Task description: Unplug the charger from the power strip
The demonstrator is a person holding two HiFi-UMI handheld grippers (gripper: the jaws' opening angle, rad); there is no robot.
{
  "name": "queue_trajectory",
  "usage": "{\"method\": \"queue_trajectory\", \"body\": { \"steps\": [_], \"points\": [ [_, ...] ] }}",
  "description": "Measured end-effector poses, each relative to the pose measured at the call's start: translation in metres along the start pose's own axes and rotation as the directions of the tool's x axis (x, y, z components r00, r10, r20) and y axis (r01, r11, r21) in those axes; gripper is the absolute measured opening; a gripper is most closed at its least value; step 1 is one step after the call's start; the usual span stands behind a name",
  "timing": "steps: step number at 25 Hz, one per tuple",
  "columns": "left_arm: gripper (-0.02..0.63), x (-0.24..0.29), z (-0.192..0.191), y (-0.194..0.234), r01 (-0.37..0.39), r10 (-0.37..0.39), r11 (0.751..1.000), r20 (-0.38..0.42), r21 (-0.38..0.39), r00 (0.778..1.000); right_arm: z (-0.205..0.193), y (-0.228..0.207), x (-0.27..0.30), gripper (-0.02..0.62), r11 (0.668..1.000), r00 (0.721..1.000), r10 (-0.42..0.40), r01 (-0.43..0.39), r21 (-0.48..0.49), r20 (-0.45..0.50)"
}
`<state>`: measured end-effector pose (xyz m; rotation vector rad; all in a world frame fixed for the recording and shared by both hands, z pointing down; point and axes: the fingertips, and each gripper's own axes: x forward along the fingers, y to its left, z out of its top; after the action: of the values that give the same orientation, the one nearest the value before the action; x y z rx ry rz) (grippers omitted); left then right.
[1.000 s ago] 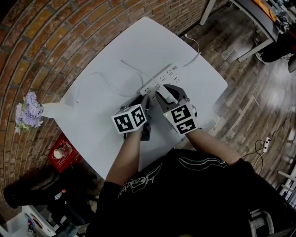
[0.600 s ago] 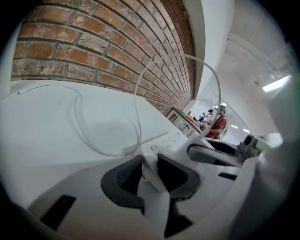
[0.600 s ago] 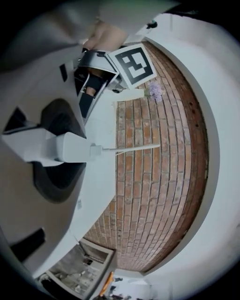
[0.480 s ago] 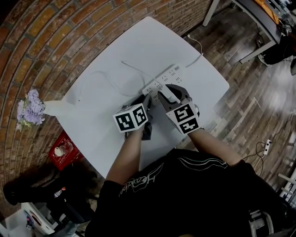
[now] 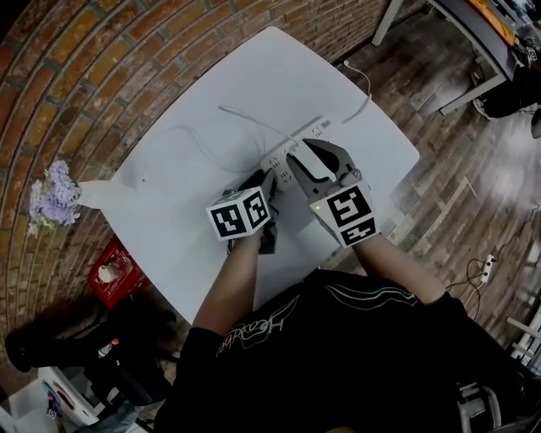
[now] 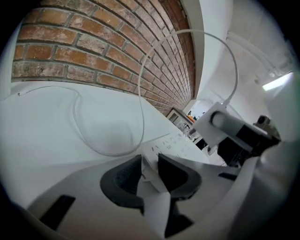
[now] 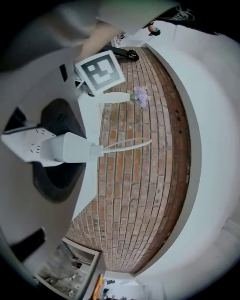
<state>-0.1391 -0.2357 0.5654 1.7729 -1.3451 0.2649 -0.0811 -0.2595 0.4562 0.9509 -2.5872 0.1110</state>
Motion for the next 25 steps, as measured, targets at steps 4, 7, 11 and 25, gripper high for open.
{"method": "queue_trajectory", "body": {
  "steps": [4, 7, 11, 25],
  "points": [
    [0.106, -0.002, -0.001, 0.001, 0.016, -0.016, 0.999, 0.007, -0.046, 1.0, 0.005, -0.01, -0.008, 0.118, 0.993, 0.999, 0.035, -0.034, 0.117, -0.008],
    [0.079, -0.009, -0.003, -0.001, 0.027, -0.026, 0.996, 0.012, -0.09, 1.0, -0.007, -0.012, -0.015, 0.118, 0.969, 0.996, 0.091, -0.086, 0.233, -0.009],
    [0.063, -0.038, 0.005, -0.016, 0.055, -0.053, 0.998, 0.07, -0.029, 0.996, -0.007, -0.007, -0.03, 0.118, 0.901, 0.981, 0.186, -0.191, 0.388, 0.052],
    [0.031, -0.184, 0.013, -0.138, 0.289, -0.311, 0.95, 0.27, 0.121, 0.911, 0.037, 0.036, -0.139, 0.118, 0.804, 0.914, 0.334, -0.403, 0.437, 0.228]
  ]
}}
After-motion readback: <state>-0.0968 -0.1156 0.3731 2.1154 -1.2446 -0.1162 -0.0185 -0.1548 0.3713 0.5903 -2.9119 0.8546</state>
